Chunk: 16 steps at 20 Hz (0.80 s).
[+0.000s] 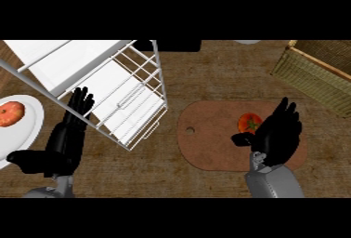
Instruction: Pick the tomato from the cutting board and place it in the basket
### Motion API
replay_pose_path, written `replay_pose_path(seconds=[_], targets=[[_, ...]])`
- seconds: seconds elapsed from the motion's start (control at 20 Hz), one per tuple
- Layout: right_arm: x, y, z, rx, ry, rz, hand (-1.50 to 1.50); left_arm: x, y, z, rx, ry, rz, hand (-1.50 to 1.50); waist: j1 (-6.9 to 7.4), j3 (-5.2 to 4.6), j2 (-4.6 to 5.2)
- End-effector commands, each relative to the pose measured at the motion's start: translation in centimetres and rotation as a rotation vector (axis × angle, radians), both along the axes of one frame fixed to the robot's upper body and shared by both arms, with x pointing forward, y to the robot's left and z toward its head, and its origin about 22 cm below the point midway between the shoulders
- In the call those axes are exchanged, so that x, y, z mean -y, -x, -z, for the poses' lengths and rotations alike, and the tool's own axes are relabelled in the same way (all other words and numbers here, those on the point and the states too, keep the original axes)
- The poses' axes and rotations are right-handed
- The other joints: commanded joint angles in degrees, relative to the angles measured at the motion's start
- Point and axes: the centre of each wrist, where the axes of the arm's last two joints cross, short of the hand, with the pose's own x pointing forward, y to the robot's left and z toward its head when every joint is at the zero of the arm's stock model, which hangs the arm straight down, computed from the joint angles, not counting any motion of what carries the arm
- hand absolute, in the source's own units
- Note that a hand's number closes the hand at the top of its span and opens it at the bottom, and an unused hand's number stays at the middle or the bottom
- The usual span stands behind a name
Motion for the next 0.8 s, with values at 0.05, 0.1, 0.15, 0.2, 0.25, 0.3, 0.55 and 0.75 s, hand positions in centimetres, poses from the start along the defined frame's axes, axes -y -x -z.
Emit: replay_pose_path(seconds=[0.05, 0.1, 0.15, 0.2, 0.25, 0.3, 0.55, 0.75], targets=[[-0.8, -0.3, 0.1, -0.05, -0.094, 0.198, -1.5, -0.9, 1.4, 0.8, 0.01, -0.003, -0.016, 0.0, 0.06, -0.01, -0.11], [-1.2, -1.6, -0.9, -0.04, -0.105, 0.18, -1.5, -0.9, -0.6, -1.2, -0.002, 0.0, -0.009, 0.0, -0.08, 0.02, 0.02], [-0.9, 0.0, 0.2, -0.054, -0.104, 0.186, -1.5, 0.3, 1.0, 1.4, -0.012, -0.003, -0.013, 0.0, -0.47, -0.01, -0.08], [-1.0, -0.7, -0.3, -0.04, -0.122, 0.185, -1.5, -0.7, 0.2, 0.1, -0.005, 0.009, 0.001, 0.0, -0.3, 0.0, -0.04], [-1.1, -1.0, -0.4, -0.034, -0.125, 0.184, -1.5, 0.1, -0.5, 0.2, 0.001, -0.001, 0.01, 0.0, -0.49, 0.0, 0.02], [-1.6, -1.4, -1.0, -0.056, -0.101, 0.161, -1.5, 0.2, 0.6, 1.4, -0.001, -0.007, 0.002, 0.0, -0.13, -0.04, -0.03], [-1.8, -1.5, 0.9, -0.055, -0.115, 0.168, -1.5, -0.5, -0.2, 0.1, 0.015, -0.005, 0.008, 0.0, 0.04, -0.01, 0.05], [-1.2, -1.7, 1.2, -0.049, -0.139, 0.194, -1.5, 0.3, -0.1, 0.6, 0.002, 0.002, 0.01, 0.0, -0.29, 0.01, 0.04]])
